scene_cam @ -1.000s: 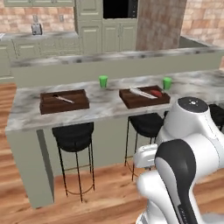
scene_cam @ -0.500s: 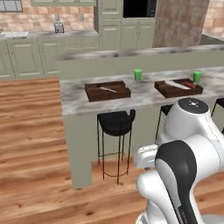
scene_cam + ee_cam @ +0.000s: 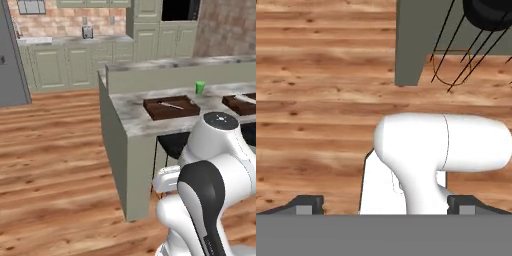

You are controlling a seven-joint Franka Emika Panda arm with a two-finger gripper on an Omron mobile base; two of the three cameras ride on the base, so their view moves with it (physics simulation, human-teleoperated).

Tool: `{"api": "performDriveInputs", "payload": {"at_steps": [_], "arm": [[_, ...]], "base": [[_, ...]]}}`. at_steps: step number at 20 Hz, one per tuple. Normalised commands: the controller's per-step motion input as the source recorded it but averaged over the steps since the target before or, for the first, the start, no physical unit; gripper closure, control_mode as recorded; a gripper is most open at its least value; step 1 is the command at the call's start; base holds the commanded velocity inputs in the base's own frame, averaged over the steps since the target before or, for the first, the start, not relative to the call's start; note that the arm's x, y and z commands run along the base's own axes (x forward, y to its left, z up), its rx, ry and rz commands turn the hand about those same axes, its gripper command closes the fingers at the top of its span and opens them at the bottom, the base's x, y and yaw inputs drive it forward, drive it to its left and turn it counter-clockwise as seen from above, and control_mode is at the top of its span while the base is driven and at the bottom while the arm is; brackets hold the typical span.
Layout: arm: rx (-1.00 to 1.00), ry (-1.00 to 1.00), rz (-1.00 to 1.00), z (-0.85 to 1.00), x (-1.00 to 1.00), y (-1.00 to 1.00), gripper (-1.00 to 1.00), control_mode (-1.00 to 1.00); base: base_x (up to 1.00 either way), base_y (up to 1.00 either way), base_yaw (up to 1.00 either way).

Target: Gather the tomato and lemon from the fridge and place them on a tray on the dining counter. Then gather the steaks from the fridge and place them on the other tray.

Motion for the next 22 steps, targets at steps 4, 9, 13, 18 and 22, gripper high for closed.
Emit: {"api": "performDriveInputs", "payload": {"at_steps": [4,9,13,18,22], "arm": [[0.0,0.0,0.0,0.0,0.0,0.0,-1.0,1.0],[0.0,0.0,0.0,0.0,0.0,0.0,-1.0,1.0],[0.0,0.0,0.0,0.0,0.0,0.0,-1.0,1.0],[0.0,0.0,0.0,0.0,0.0,0.0,-1.0,1.0],[0.0,0.0,0.0,0.0,0.0,0.0,-1.0,1.0]], "base": [[0.72,1.0,0.0],[0.77,1.0,0.0],[0.86,1.0,0.0],[0.96,1.0,0.0],[0.85,0.76,0.0]]}}
